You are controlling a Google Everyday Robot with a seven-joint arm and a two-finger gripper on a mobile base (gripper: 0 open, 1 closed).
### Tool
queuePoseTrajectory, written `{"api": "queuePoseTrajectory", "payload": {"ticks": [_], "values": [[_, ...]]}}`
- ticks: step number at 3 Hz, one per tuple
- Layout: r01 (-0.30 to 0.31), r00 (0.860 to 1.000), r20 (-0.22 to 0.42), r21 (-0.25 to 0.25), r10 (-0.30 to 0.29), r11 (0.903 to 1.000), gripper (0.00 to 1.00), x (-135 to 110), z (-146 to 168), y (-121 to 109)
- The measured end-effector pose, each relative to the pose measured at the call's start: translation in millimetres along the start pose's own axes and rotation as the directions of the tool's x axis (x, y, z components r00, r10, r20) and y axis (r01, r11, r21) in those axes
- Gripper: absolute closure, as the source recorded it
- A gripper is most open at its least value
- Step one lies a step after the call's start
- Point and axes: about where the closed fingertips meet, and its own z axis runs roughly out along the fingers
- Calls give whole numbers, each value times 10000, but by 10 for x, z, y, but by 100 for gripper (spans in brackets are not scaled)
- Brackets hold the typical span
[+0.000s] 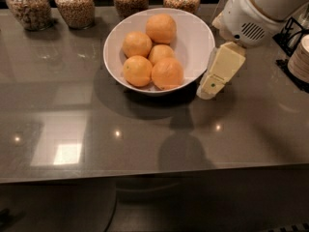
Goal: Pick orange from white bowl
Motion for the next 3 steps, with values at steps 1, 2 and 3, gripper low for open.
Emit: {"api": "queuePoseTrajectory", "payload": {"ticks": [1,2,3], "values": [[-969,9945,360,-506,988,9940,0,-365,267,-141],[-1354,9899,354,-524,1373,9894,0,-392,272,-132],[-1354,9899,355,-523,1374,9894,0,-392,272,-132]]}}
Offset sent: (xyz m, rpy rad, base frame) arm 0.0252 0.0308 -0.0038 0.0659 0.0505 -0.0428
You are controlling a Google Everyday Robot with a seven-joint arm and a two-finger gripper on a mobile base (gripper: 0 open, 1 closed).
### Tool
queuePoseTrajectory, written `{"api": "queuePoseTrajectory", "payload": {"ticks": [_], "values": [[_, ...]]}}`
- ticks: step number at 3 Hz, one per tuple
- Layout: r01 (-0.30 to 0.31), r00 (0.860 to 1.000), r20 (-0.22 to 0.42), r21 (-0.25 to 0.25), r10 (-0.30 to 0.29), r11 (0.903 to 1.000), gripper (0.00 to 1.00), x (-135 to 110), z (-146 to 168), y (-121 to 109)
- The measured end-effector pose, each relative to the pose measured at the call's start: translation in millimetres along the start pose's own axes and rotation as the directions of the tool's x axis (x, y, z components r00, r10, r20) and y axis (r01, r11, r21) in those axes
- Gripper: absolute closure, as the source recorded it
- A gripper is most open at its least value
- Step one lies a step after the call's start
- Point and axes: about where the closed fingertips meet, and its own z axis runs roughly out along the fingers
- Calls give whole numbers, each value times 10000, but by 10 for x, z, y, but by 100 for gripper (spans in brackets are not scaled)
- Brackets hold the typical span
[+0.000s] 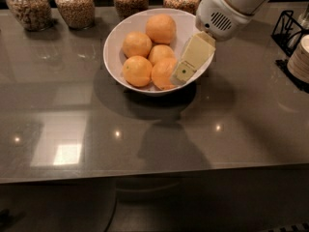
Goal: Pick orange from white bowl
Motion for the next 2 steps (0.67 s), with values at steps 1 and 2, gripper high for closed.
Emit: {"api": "queuePoseTrajectory", "payload": {"ticks": [1,2], "values": [[-231,9988,449,349,215,9991,0,-50,52,-43],[-772,9928,976,711,701,9945,0,-147,153,-119]]}}
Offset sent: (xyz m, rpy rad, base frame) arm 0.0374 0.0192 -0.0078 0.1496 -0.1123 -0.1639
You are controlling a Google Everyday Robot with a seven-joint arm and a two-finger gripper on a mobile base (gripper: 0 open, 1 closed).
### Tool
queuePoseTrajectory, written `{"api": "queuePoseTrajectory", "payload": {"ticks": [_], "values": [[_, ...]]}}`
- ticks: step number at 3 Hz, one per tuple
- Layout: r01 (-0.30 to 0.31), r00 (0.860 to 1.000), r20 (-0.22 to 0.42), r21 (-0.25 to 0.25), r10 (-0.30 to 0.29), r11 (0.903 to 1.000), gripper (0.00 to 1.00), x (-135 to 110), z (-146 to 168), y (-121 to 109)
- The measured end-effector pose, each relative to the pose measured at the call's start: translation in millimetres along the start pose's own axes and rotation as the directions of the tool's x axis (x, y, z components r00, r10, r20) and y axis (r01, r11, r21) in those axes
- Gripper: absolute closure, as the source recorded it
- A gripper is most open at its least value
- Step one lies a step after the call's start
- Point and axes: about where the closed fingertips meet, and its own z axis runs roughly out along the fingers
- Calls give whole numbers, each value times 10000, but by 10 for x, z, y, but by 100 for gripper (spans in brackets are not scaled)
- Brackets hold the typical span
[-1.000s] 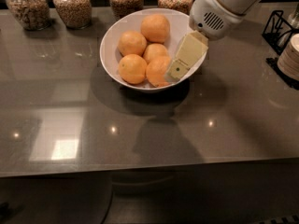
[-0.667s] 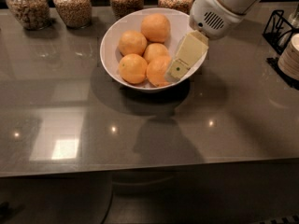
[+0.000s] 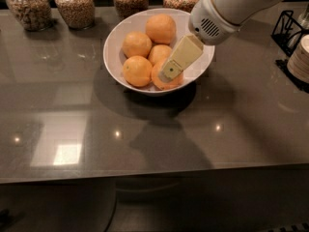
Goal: Pick orange from white bowl
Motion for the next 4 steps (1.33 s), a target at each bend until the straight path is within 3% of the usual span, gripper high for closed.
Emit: {"api": "queuePoseTrajectory", "payload": {"ticks": [1,2,3,4], "values": [[-764,9968,267,415,754,9962,0,-46,123,-66],[-1627,9863,361,465,1611,9856,19,-6,307,-97],[-2223,9744,417,400,2207,9741,27,42,473,-124],[-2606,9650,373,256,2596,9651,22,91,636,-158]]}}
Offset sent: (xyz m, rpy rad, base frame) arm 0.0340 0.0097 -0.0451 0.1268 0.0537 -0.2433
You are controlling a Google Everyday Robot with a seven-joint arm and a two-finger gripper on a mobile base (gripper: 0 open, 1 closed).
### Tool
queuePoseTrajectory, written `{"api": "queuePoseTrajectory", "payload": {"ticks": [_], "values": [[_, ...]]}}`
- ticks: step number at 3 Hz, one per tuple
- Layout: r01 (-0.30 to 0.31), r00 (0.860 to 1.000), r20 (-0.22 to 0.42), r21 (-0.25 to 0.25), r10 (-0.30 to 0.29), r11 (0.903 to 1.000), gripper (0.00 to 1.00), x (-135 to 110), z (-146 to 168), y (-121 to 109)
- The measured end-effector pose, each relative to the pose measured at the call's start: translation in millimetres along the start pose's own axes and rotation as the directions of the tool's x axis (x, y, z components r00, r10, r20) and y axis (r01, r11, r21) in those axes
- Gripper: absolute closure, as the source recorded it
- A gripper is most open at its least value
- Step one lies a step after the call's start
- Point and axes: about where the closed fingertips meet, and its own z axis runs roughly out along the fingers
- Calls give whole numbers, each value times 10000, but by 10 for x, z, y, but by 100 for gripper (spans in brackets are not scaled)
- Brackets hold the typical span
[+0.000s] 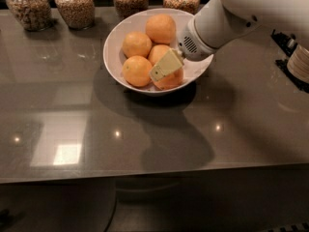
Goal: Pick orange from white bowl
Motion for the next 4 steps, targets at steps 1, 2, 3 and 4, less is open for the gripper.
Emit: {"api": "queuePoseTrajectory", "payload": {"ticks": [1,2,3,4], "values": [[-272,9995,-145,-117,270,9996,23,42,134,-43],[-442,9985,-343,-138,437,9989,24,88,259,-125],[-608,9966,-565,-89,602,9981,24,173,379,-226],[-684,9946,-791,-133,671,9976,25,221,496,-273]]}}
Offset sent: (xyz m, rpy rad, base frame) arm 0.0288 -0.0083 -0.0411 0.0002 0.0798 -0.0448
